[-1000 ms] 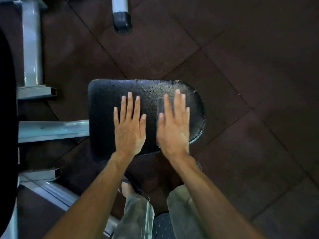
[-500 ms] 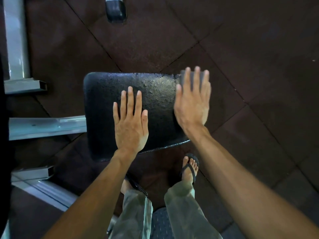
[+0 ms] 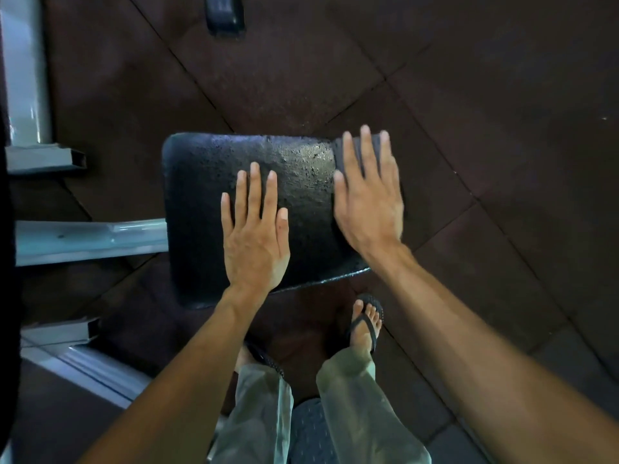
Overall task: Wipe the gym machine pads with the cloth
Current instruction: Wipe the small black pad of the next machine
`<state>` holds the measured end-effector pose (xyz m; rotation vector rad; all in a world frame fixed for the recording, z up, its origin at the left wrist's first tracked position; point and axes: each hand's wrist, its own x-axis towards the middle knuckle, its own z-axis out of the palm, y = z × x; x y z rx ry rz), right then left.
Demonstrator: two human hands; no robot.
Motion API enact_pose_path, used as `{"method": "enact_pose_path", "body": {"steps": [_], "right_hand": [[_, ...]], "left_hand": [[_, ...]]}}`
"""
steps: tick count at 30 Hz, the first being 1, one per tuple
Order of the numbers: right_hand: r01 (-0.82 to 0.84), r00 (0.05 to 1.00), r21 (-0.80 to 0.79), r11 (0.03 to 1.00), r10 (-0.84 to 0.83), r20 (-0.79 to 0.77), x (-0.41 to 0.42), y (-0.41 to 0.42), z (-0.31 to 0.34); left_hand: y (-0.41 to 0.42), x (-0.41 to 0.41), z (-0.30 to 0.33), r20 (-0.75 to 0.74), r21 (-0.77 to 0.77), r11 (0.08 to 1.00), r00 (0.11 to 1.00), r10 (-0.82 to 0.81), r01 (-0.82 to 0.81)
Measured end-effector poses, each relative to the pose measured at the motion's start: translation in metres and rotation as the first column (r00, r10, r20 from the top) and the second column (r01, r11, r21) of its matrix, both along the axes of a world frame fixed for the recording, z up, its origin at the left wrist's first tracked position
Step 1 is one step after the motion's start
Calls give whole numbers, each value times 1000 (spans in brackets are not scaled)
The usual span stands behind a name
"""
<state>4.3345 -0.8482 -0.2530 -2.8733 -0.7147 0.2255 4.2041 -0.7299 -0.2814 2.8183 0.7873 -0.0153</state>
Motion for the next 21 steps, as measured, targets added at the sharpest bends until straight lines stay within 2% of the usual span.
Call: {"method": "enact_pose_path", "body": {"steps": [2,6,9,11,14,16,18,21], "right_hand": [[10,1000,-1,1000,-10,-25,-8,29,-2],[-218,976,-48,975,216,-44,-56,-4,-2],[-197,980,-55,979,195,-44,-53,-40,0],[-173,985,-73,982,174,8,-44,-39,-5],[-227,969,-117,967,237,71,-38,-28,-19],[-251,967,-105,962,254,13,-33,-28,-24],[-205,977,-25,979,203,-66,-30,-30,-16],[19,932,256,966,75,-354,-38,-35,31]], "left_hand": [[1,-1,-1,2,-4,1000,1000,-1,1],[3,-2,0,-9,-4,1000,1000,-16,15],[2,-1,0,-8,-2,1000,1000,1,-1],[1,-1,-1,-9,-1,1000,1000,5,-5],[2,0,0,-24,-15,1000,1000,2,-2],[3,1,5,-55,-46,999,998,-8,6],[7,3,16,-116,-116,993,993,-35,21],[9,-1,53,-232,-248,968,967,-106,46]]}}
